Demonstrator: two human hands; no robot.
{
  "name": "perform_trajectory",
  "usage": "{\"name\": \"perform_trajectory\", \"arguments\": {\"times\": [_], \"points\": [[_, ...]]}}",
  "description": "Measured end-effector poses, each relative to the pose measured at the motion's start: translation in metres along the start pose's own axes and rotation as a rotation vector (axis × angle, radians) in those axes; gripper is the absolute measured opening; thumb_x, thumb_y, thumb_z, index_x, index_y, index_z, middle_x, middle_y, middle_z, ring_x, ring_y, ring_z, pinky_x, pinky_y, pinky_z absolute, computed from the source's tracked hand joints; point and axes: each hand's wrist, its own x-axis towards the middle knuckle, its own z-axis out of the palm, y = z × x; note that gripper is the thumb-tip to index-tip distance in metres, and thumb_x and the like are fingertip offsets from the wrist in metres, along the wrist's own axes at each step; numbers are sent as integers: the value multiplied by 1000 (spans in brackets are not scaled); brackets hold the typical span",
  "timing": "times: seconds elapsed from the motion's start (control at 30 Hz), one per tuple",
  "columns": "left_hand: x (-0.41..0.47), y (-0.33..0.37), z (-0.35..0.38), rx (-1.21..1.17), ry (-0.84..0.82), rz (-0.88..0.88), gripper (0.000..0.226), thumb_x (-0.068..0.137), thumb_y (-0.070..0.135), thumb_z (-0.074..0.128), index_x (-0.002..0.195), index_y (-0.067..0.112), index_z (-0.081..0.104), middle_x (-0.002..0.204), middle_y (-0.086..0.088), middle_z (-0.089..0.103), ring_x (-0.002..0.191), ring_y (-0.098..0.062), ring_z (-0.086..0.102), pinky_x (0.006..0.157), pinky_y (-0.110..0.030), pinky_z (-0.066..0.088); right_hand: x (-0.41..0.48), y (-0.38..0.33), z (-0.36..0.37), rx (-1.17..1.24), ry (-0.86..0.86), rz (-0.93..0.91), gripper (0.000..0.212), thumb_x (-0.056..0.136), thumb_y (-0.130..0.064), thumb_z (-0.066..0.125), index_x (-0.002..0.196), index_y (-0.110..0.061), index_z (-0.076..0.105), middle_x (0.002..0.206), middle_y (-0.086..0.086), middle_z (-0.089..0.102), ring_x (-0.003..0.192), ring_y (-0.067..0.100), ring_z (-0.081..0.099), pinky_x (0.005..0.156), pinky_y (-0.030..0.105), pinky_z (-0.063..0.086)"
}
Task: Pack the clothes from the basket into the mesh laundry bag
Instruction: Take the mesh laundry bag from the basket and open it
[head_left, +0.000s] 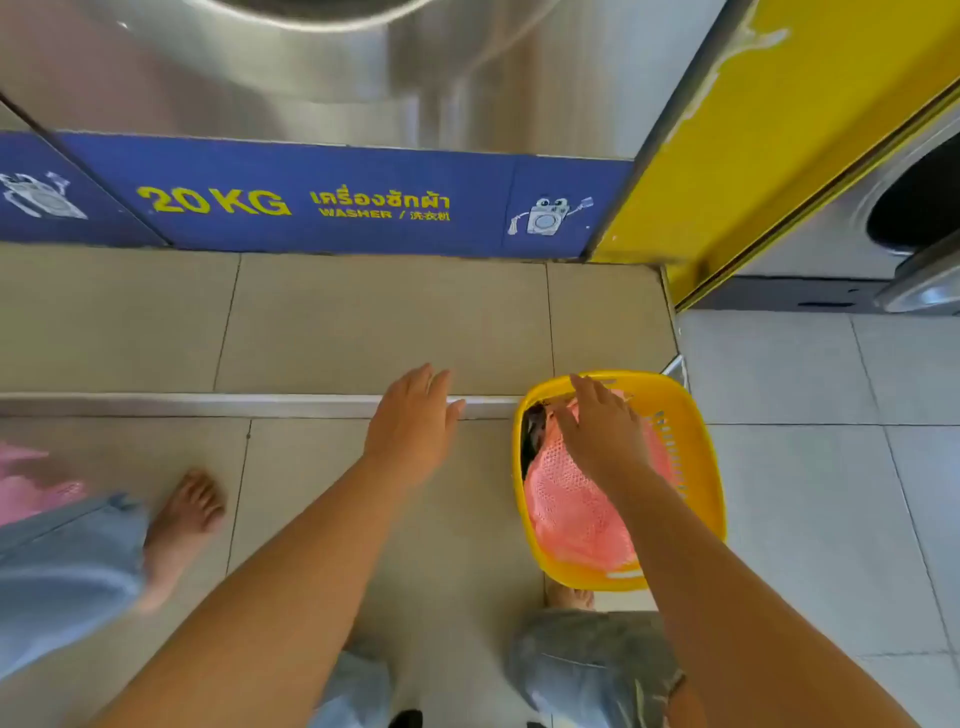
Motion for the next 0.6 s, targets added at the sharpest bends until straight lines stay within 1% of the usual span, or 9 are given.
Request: {"name": "perform_trajectory", "arguments": {"times": [0.07, 0.17, 0.3, 0.33, 0.4, 0.47, 0.5, 0.53, 0.6], "points": [[10, 5, 26, -41, 43, 38, 52, 103, 37, 35, 148, 11, 34, 156, -13, 32, 144, -29, 28, 115, -38, 24, 7, 17, 25, -14, 18, 40, 53, 102, -39, 36, 151, -19, 29, 158, 4, 31, 145, 27, 28, 117, 43, 19], [27, 25, 63, -84, 101, 158, 50, 103, 35, 38, 147, 11, 37, 153, -12, 36, 142, -28, 30, 116, -39, 27, 16, 49, 66, -32, 44, 103, 54, 101, -41, 39, 150, -19, 30, 157, 6, 31, 145, 27, 27, 118, 44, 21], [41, 62, 102, -72, 198, 418, 42, 100, 27, 49, 136, 5, 50, 141, -15, 48, 133, -33, 42, 112, -46, 34, 23, 85, 101, -100, 110, 193, 61, 98, -46, 43, 151, -19, 28, 159, 6, 26, 147, 27, 21, 119, 47, 19], [43, 72, 113, -52, 217, 484, 42, 99, 26, 51, 135, 4, 51, 141, -15, 49, 132, -34, 42, 112, -47, 34, 23, 94, 108, -98, 127, 219, 63, 97, -47, 44, 151, -19, 26, 160, 6, 24, 148, 27, 19, 119, 47, 18], [46, 88, 134, -10, 189, 561, 47, 99, 25, 50, 141, 4, 44, 148, -15, 41, 138, -34, 36, 115, -44, 26, 22, 110, 120, -103, 171, 252, 68, 95, -49, 47, 152, -19, 23, 161, 7, 21, 149, 27, 16, 119, 49, 18], [51, 102, 153, 66, 139, 537, 56, 100, 26, 48, 148, 4, 31, 157, -14, 27, 144, -31, 25, 118, -40, 20, 21, 122, 127, -108, 184, 290, 76, 93, -53, 49, 153, -20, 18, 161, 8, 18, 149, 29, 15, 118, 51, 18], [53, 108, 161, 111, 117, 489, 59, 100, 26, 48, 150, 4, 25, 158, -14, 22, 145, -32, 22, 118, -40, 19, 22, 126, 129, -97, 178, 313, 80, 91, -56, 50, 153, -20, 15, 162, 9, 16, 148, 30, 15, 118, 52, 18], [55, 113, 168, 141, 77, 420, 62, 99, 25, 49, 151, 4, 22, 158, -16, 20, 145, -33, 22, 117, -41, 20, 22, 129, 130, -80, 167, 338, 85, 89, -59, 52, 154, -20, 13, 162, 8, 15, 148, 31, 16, 116, 52, 20], [57, 121, 184, 132, 21, 290, 65, 97, 23, 52, 151, 4, 21, 156, -18, 23, 143, -35, 24, 115, -44, 24, 21, 133, 133, -13, 152, 370, 94, 85, -63, 56, 154, -19, 10, 161, 9, 16, 146, 34, 22, 113, 54, 24]]}}
